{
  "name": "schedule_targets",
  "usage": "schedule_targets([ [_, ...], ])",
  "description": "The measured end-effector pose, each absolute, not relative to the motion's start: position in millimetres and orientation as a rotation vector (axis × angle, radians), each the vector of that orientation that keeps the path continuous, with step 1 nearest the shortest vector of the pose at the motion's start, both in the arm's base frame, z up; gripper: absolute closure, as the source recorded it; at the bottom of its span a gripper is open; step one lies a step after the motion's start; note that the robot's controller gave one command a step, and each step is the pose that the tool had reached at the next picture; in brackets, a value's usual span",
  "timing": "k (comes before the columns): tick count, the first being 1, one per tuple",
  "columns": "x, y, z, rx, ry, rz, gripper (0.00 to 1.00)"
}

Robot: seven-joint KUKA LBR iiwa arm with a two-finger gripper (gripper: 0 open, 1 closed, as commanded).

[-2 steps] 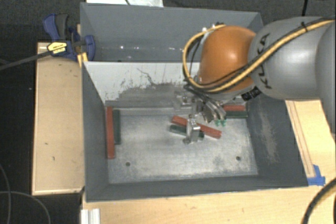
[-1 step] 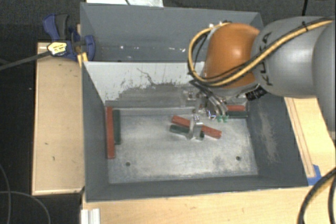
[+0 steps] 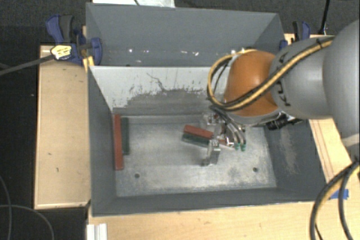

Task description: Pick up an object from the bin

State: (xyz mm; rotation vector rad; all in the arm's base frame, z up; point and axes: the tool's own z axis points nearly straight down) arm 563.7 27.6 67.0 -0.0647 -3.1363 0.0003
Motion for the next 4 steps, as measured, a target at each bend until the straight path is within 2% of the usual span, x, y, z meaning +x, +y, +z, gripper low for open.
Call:
schedule_targets([
  [1, 577.1, 28.3, 71.4, -0.026, -3.144, -0.002, 1.00],
  [4, 577.0, 28.3, 74.3, -0.030, -3.146, -0.002, 1.00],
])
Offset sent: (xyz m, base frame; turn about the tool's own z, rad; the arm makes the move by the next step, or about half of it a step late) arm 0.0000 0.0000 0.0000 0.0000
